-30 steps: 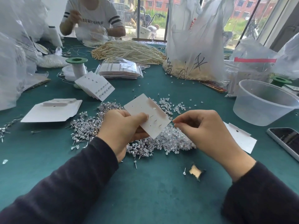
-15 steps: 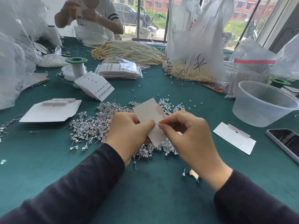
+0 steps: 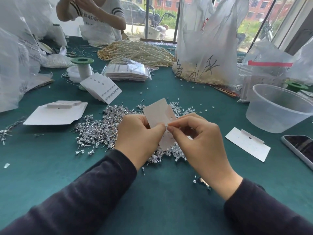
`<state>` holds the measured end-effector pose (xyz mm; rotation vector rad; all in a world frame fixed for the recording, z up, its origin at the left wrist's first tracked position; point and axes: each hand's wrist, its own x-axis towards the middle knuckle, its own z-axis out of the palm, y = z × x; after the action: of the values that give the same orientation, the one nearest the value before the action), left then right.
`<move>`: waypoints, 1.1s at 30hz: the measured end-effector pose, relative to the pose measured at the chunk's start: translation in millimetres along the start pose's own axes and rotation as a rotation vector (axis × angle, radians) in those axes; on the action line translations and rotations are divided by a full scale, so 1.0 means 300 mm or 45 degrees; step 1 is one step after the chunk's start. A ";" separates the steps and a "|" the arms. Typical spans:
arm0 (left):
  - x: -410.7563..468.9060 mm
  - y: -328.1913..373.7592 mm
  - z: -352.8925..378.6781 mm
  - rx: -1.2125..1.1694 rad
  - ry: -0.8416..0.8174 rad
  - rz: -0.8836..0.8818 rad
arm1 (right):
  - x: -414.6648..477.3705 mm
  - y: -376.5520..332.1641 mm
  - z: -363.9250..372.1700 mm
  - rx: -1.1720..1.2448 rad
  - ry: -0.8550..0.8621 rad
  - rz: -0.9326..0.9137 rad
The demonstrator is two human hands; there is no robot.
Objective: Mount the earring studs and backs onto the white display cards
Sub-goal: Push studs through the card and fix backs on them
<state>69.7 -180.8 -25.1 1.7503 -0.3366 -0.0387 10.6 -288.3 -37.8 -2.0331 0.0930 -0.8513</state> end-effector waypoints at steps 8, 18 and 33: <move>-0.004 -0.004 0.005 0.086 -0.004 0.075 | -0.010 0.006 0.015 -0.071 0.040 -0.043; -0.005 -0.016 0.008 -0.077 -0.107 0.002 | -0.011 0.003 0.013 0.006 0.007 0.005; 0.007 -0.028 0.010 -0.189 -0.142 -0.108 | -0.011 -0.007 -0.001 -0.236 0.024 -0.083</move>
<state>72.8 -182.8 -33.5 1.6178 -0.3322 -0.2180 7.4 -285.9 -37.9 -2.2115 0.1211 -0.9320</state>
